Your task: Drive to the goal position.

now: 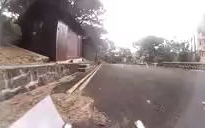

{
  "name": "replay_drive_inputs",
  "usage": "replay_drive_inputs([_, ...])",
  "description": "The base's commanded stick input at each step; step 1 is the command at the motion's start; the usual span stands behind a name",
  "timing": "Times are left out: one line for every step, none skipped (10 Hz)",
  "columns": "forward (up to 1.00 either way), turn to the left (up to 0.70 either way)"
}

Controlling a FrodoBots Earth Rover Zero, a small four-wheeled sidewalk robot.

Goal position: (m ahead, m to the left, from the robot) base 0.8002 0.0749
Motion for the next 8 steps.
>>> replay_drive_inputs([1.0, -0.08])
replay_drive_inputs([1.0, -0.03])
replay_drive_inputs([1.0, 0.0])
replay_drive_inputs([1.0, 0.0])
replay_drive_inputs([1.0, 0.0])
replay_drive_inputs([1.0, -0.3])
replay_drive_inputs([1.0, -0.29])
replay_drive_inputs([1.0, -0.28])
